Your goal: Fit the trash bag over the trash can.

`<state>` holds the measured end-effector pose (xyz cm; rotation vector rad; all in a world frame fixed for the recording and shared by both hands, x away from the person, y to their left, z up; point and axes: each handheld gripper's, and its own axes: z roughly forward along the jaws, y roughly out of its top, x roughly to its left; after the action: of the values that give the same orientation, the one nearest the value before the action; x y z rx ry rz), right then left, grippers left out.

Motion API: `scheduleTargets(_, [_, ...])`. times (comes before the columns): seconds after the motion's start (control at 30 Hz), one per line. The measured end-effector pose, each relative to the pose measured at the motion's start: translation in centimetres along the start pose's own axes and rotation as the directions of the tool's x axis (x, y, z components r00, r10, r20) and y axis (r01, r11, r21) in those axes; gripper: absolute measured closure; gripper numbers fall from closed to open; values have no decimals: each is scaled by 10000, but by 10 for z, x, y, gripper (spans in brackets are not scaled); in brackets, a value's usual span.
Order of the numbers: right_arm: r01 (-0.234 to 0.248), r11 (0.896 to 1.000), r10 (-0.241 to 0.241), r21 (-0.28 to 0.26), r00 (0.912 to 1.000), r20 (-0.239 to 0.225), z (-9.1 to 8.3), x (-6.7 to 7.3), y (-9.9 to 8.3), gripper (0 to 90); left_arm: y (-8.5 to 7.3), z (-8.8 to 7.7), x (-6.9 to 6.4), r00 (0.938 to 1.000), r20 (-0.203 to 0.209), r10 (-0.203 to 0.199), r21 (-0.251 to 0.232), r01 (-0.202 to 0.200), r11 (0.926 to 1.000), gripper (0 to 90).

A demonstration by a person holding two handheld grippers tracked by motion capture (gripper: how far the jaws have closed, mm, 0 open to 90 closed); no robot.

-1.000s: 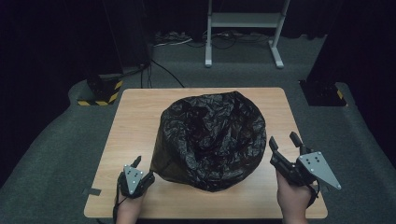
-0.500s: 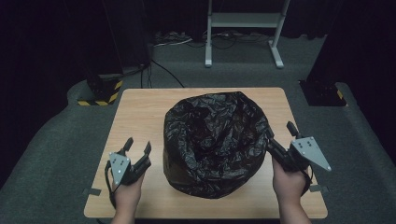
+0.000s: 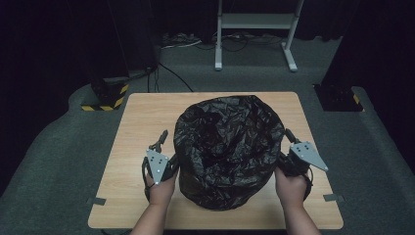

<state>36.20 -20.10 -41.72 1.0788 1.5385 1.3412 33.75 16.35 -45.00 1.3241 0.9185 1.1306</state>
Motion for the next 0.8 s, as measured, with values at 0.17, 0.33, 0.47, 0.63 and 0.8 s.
scheduleTargets(0.17, [815, 9881, -798, 1305, 9966, -181, 3, 7, -34, 392, -29, 9, -13, 9988, 437, 208, 1384, -267, 9900, 526])
scheduleTargets(0.33, [1245, 9684, -1267, 2163, 9919, -35, -7, -5, -57, 346, -43, 11, -31, 9908, 1237, 541, 1848, -766, 9798, 473])
scheduleTargets(0.47, [1226, 9636, -1352, 2375, 9901, 375, -23, -27, -60, 300, -45, 14, -49, 9826, 1775, 548, 1877, -885, 9782, 402])
scheduleTargets(0.63, [871, 9621, -1165, 2583, 9880, 1010, -43, -58, -64, 266, -44, 17, -65, 9685, 2468, 324, 1874, -805, 9790, 341])
scheduleTargets(0.8, [292, 9590, -712, 2819, 9876, 1399, -59, -82, -68, 237, -42, 9, -50, 9738, 2275, -71, 2086, -416, 9771, 237])
